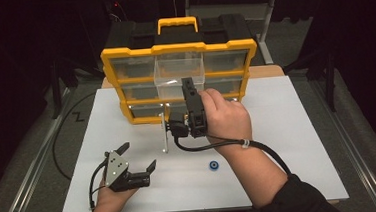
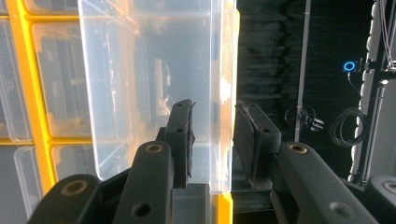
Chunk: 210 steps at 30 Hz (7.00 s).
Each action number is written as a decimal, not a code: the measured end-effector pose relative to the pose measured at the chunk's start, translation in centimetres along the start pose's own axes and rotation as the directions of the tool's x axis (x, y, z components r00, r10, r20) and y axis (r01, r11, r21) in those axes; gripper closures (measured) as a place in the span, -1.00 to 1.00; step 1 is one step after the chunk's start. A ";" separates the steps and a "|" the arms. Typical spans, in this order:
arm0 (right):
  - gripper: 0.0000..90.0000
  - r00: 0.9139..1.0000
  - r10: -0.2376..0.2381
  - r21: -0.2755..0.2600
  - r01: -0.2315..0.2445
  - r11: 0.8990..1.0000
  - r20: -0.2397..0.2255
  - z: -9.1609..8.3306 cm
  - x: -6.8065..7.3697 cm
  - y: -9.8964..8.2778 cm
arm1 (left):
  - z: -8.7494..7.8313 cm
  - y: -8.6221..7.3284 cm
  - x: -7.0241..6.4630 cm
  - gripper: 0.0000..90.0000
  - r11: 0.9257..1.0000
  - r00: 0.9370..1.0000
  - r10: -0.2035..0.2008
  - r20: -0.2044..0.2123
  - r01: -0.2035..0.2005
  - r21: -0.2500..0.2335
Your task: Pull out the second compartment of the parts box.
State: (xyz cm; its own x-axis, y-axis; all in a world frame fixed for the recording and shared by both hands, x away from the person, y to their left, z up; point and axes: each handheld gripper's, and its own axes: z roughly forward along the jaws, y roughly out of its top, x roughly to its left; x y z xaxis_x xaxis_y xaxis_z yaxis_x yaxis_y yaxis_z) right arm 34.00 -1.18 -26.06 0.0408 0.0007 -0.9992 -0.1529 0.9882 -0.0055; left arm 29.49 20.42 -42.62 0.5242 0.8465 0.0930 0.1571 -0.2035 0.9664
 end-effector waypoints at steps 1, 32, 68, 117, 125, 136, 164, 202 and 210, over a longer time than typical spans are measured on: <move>0.54 1.000 0.000 0.001 0.000 1.000 -0.001 0.0 0.0 0.0 | 0.0 0.0 0.0 -1.00 1.000 1.000 0.000 0.000 0.000 0.000; 0.27 0.999 0.000 0.020 0.001 1.000 -0.041 -2.2 3.0 -2.8 | 0.0 -0.1 0.0 -1.00 1.000 1.000 0.001 -0.002 -0.001 0.001; -0.12 0.992 0.006 0.054 0.001 0.999 -0.128 -3.6 11.0 -7.4 | 0.2 -0.1 -0.1 -1.00 1.000 1.000 0.013 0.006 -0.014 0.004; -0.87 0.976 0.060 0.111 -0.037 0.993 -0.209 -5.3 17.7 -11.3 | 0.3 -0.1 -0.4 -1.00 1.000 1.000 0.021 0.016 -0.021 -0.001; -0.98 0.978 0.063 0.105 -0.042 0.994 -0.199 -5.3 17.5 -11.6 | 0.3 -0.1 -0.5 -1.00 1.000 1.000 0.020 0.017 -0.020 0.001; -0.98 0.962 0.167 0.141 -0.139 0.980 -0.214 -4.9 17.2 -12.4 | 0.3 -0.1 -0.5 -1.00 1.000 1.000 0.023 0.019 -0.023 0.000; -0.97 0.606 0.728 0.329 -0.650 0.685 -0.320 -3.5 16.0 -15.9 | 0.5 -0.1 -0.5 -1.00 1.000 0.999 0.019 0.030 -0.019 -0.002; -0.95 0.039 0.926 0.510 -0.826 0.242 -0.376 -2.2 15.4 -18.9 | 0.8 -0.1 -0.1 -1.00 1.000 0.999 -0.010 0.043 0.011 -0.012; -0.98 0.048 0.913 0.545 -0.789 0.283 -0.405 -2.1 16.0 -18.6 | 1.0 0.0 -0.3 -1.00 1.000 0.999 -0.004 0.050 0.005 -0.015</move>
State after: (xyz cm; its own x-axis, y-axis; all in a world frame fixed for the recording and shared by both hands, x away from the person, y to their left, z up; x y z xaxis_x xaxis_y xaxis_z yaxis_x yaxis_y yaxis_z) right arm 35.43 -19.83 -42.00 -0.5375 0.8405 -0.0689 0.4627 0.3622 0.8091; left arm 30.14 19.68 -42.88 0.5647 0.8217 0.0772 0.1466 -0.1919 0.9704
